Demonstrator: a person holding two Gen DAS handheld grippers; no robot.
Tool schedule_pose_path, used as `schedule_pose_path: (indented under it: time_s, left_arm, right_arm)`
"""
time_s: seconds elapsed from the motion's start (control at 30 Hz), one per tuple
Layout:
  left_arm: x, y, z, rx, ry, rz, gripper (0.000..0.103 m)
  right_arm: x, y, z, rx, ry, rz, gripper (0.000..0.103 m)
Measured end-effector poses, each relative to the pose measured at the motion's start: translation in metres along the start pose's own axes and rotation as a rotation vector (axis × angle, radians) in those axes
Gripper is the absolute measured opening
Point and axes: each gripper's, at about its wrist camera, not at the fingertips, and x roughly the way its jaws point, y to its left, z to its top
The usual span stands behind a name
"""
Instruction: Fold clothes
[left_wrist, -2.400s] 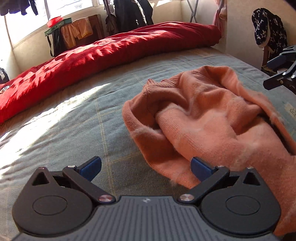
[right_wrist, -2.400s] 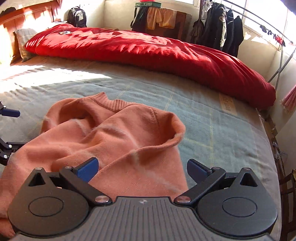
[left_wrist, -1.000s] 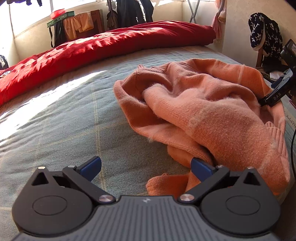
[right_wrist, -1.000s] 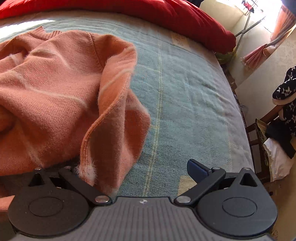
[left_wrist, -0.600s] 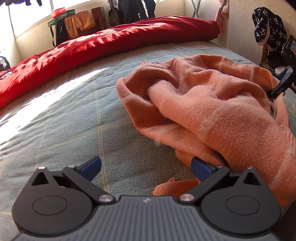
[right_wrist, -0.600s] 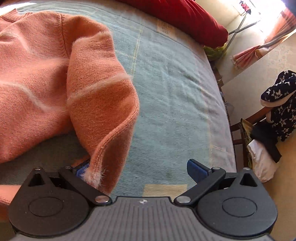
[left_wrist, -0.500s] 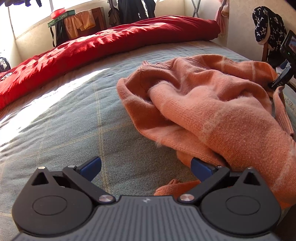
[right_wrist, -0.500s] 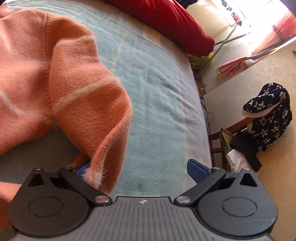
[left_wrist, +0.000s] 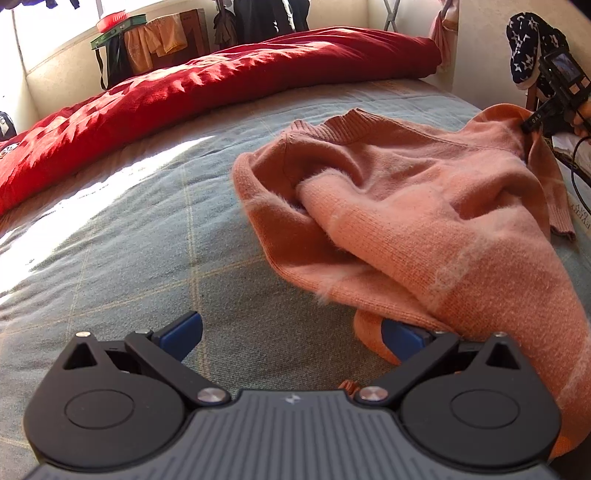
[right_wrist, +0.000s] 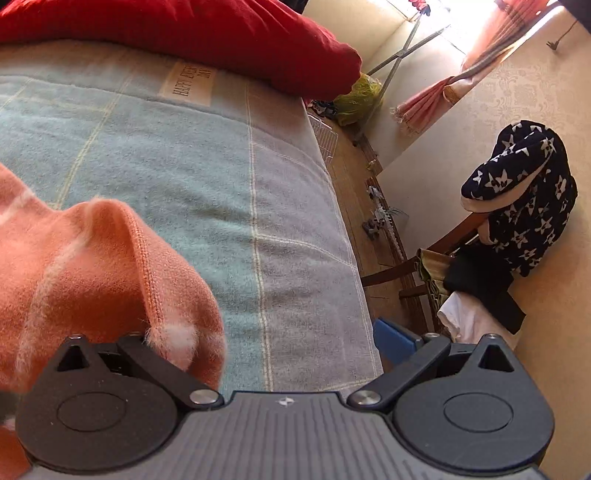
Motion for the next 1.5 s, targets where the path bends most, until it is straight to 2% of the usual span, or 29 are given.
schedule_pose_path:
  time_s: [0.17,0.23,0.33,0.43,0.9,1.37,1.43,1.5]
  left_arm:
    - [0.000,-0.003,0.003,0.002,-0.004,0.011,0.102]
    - [0.000,-0.004,0.003,0.006,-0.005,0.017,0.102]
    - [0.000,-0.003,0.002,-0.003,-0.008,0.020,0.102]
    - [-0.001,-0.004,0.001,-0.017,-0.012,0.023,0.102]
    - [-0.006,-0.011,-0.007,-0.012,0.002,0.029,0.102]
    - [-0.005,-0.014,-0.006,-0.004,-0.004,0.026,0.102]
    - [-0.004,-0.015,-0.005,0.000,-0.003,0.027,0.102]
    - [-0.005,-0.016,-0.004,0.003,-0.003,0.030,0.102]
  right_arm:
    - [0.025,0.013,-0.004,0.029,0.058,0.063,0.103]
    - [0.016,0.016,-0.010,0.050,0.059,0.077,0.103]
    - [-0.011,0.013,-0.023,0.112,0.044,0.192,0.103]
    - [-0.033,0.027,-0.035,0.080,0.062,0.285,0.103]
    - [-0.033,0.075,-0.052,-0.045,0.150,0.194,0.103]
    - [-0.037,-0.030,-0.078,0.161,0.122,0.108,0.103]
    - [-0.044,-0.014,-0.075,0.160,0.114,0.220,0.103]
    - [-0.050,0.010,-0.070,0.134,0.114,0.293,0.103]
